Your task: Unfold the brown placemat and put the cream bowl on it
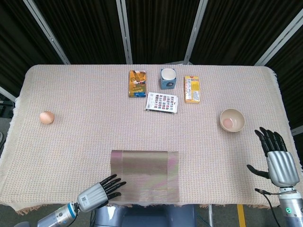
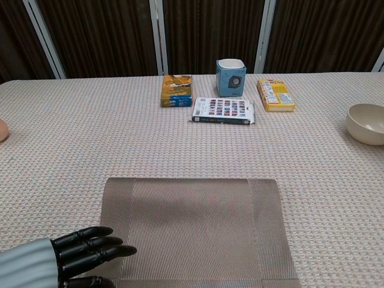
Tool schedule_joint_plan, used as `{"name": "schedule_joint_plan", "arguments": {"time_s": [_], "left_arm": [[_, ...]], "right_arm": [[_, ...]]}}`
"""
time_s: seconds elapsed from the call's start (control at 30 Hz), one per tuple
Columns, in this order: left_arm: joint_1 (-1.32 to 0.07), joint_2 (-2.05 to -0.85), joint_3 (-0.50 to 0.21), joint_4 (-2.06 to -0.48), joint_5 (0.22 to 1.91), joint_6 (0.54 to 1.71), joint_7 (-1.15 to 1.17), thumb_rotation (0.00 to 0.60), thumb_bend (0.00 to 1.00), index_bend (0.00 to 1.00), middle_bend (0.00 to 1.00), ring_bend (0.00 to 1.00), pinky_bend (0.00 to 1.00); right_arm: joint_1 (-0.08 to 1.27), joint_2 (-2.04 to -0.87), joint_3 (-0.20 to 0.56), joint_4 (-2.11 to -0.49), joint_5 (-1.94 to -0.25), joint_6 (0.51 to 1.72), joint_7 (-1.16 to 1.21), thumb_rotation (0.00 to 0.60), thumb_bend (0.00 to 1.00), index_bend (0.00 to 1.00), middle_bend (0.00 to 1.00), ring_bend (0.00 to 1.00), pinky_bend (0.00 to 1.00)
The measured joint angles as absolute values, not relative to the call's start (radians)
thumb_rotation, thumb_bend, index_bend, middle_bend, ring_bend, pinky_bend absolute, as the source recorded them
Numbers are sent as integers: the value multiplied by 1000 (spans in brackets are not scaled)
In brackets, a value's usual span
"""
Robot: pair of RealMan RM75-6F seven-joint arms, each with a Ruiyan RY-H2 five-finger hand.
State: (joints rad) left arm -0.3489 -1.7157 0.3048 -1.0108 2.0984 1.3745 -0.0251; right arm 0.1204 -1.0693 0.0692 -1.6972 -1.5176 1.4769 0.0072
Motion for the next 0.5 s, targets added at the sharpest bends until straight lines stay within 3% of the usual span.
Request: {"name": "schedule_joint_plan", "arguments": {"time_s": [0.5], "left_arm": [[-375, -1720, 306, -1037, 2082, 1365, 5, 600, 351, 277, 0, 0, 0]], "right_arm": [[120, -1065, 72, -1696, -1514, 1470, 21, 600, 0, 0, 0, 0, 0]]}}
